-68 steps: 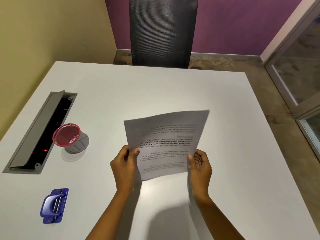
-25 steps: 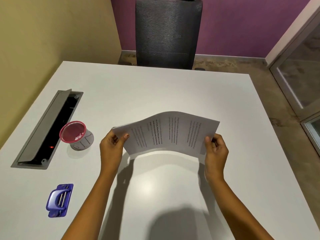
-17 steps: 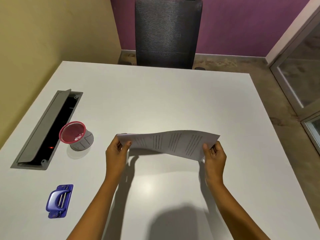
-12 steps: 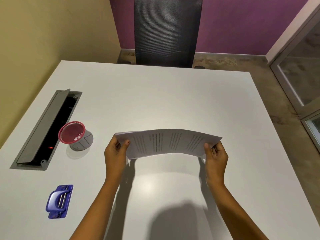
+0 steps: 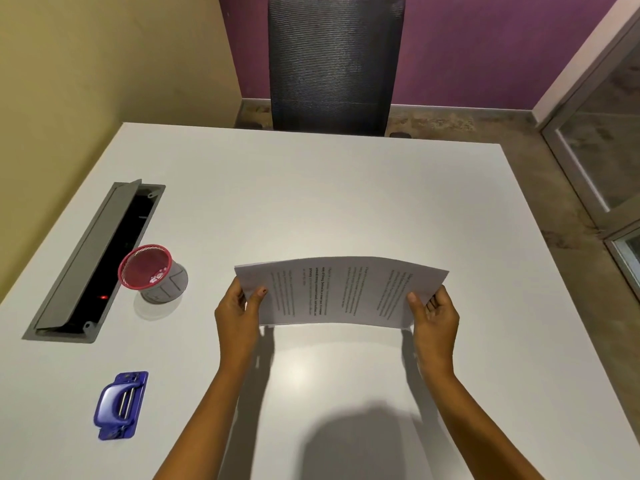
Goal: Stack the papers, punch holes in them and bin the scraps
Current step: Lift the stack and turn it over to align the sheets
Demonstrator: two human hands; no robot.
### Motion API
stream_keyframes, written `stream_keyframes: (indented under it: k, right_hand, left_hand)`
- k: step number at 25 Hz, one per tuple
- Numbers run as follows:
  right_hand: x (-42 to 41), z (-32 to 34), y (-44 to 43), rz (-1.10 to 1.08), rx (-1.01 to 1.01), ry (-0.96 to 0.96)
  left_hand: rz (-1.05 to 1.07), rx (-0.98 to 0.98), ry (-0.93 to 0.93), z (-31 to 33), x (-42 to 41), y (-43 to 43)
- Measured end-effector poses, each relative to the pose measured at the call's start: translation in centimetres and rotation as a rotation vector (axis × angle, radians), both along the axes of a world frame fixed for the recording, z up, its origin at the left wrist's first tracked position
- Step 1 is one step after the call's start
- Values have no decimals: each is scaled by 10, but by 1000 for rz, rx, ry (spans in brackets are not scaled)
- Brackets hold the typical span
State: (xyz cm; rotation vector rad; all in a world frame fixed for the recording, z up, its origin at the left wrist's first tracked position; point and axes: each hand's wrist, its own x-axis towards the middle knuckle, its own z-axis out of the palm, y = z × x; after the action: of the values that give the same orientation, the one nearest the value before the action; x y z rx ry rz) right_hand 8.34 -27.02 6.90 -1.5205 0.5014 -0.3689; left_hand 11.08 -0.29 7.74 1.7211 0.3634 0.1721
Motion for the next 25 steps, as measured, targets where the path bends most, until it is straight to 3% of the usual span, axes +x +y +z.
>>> stream_keyframes:
  k: [11, 20, 25]
  right_hand:
    - [-8, -5, 0, -3, -58, 59]
    - [-15, -4, -10, 25, -37, 77]
    - [-33, -18, -8, -60, 69, 289]
  left_hand:
    - [-3, 25, 72, -5, -6, -8]
    - [126, 72, 107, 12, -16, -2]
    - [247, -74, 198, 11, -21, 8]
